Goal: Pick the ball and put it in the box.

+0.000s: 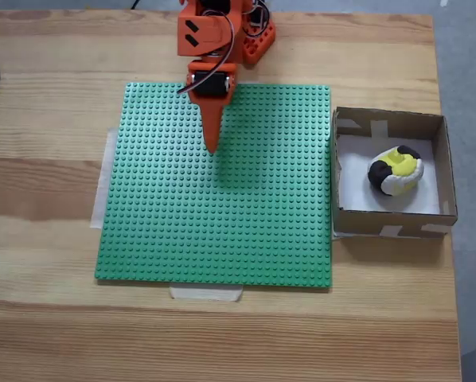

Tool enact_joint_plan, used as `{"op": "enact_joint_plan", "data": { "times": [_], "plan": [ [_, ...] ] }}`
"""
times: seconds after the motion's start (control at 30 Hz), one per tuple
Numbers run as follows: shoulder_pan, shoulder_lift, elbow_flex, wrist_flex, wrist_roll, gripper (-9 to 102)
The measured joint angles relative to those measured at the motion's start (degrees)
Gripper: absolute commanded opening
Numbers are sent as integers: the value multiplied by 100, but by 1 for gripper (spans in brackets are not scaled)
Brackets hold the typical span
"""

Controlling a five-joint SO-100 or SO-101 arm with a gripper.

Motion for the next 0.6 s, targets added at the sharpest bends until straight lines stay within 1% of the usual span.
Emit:
{"op": "enact_joint_plan", "data": {
  "times": [0.17,0.4,0.6],
  "plan": [
    [0,0,246,-220,-97,-1],
    [0,0,246,-272,-97,-1],
    [-79,0,246,123,-97,-1]
  ]
}}
